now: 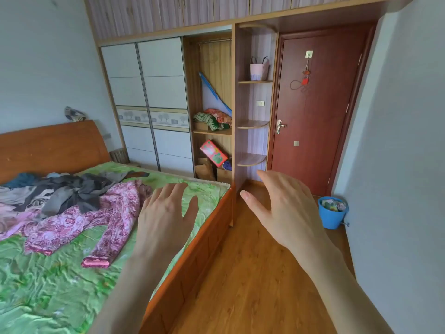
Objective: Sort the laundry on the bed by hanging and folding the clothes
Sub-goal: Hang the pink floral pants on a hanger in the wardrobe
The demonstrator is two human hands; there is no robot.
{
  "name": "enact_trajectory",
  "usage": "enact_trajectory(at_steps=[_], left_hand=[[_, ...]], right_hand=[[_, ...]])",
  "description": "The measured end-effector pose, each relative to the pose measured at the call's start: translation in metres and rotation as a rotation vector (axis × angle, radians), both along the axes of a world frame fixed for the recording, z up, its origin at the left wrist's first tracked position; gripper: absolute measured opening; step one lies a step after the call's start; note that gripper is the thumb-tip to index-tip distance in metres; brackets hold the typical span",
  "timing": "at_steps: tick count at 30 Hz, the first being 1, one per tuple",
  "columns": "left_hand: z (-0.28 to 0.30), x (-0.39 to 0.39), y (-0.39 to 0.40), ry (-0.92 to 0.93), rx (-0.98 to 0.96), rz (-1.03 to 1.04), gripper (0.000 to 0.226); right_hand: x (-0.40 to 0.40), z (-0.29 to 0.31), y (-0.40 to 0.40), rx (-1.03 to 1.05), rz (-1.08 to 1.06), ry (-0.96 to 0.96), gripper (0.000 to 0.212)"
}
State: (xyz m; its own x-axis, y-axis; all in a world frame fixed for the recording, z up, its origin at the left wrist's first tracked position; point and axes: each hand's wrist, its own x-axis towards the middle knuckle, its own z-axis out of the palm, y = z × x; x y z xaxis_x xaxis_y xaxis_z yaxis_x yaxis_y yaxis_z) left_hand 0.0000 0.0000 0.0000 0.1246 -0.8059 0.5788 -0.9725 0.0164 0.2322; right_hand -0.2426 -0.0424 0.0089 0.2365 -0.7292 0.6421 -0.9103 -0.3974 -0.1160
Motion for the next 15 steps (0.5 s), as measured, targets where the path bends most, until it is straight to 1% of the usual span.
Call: enact_trajectory(at_steps=[2, 8, 15], left_hand=[[-0.002, -0.003, -0.024, 0.042, -0.003, -0.004, 0.046], [0.000, -0.026, -0.113, -0.009, -0.030, -0.011, 0.045], [0.009, -0.066, -0.222, -0.046, -0.077, -0.003, 0.044]], right_hand=[[-0.002, -0.004, -0.022, 0.038, 0.009, -0.014, 0.074], [-0.020, -0.013, -0.117, 0.029, 0.035, 0.018, 0.074], [-0.054, -0.003, -0.231, 0.010, 0.044, 0.031, 0.071]])
